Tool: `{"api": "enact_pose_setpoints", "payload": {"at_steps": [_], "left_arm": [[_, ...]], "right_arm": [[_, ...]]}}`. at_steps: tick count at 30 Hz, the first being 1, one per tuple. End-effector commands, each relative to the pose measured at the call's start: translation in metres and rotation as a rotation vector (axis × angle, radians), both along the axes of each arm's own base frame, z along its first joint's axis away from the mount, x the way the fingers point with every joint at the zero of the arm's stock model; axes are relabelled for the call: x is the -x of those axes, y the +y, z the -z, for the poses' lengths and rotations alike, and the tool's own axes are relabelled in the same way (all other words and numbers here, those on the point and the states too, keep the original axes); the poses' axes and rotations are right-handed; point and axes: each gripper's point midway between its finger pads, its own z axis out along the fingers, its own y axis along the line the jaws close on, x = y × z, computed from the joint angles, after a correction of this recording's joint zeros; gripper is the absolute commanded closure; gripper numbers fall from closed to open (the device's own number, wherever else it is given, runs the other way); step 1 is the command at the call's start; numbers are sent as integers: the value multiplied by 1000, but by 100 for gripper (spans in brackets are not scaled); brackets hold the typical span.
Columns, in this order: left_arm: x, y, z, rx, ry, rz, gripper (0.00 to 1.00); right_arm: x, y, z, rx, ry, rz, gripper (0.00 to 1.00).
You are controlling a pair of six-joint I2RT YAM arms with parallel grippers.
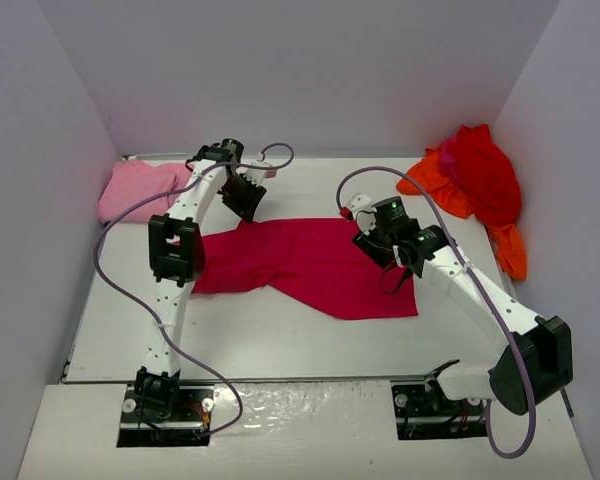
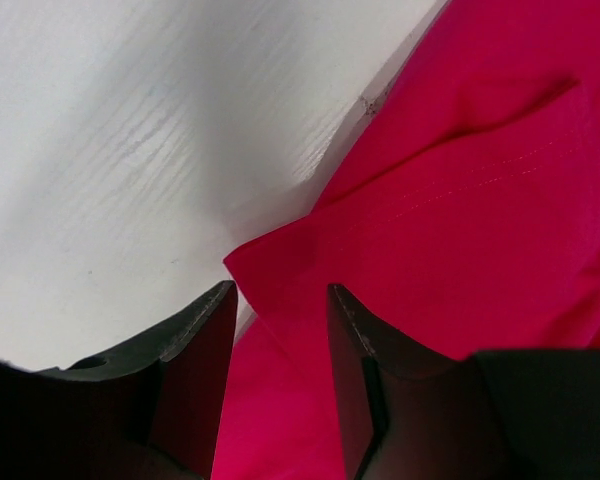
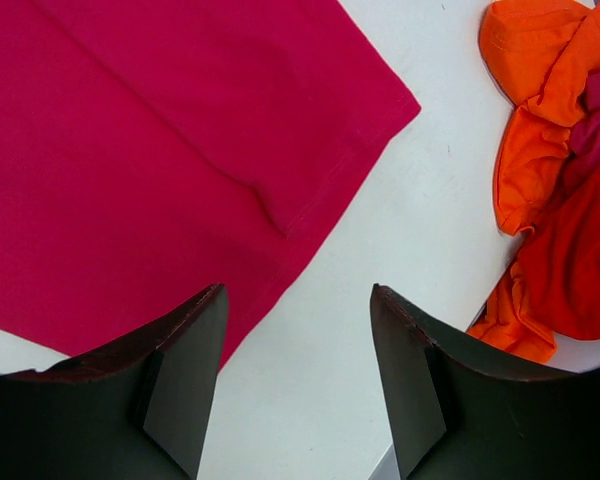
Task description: Fold and stack the t-shirts
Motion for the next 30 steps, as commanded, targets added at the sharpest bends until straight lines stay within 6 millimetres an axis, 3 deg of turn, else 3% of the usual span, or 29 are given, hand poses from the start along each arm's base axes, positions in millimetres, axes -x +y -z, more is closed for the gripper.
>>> {"api": "enact_pose_setpoints", "payload": {"at_steps": [1,8,18,22,30], "left_arm": [[0,2,-17,45,-8,15,59],[-7,6,0,69,33,-24,55],[-15,7,-9,68,-8,-22,53],[-17,5,-4,76,3,-33,100],[-16,2,-15,89,-19,-20,100]], "right_arm": [[-3,6,-11,-63,-34,1,44],[0,8,-10,-85,-28,-3,43],[-2,11,-4,-95,-12,-4,42],[-5,12,-6,-96,-15,-2,42],[-2,11,-1,-92,-1,-6,42]]}}
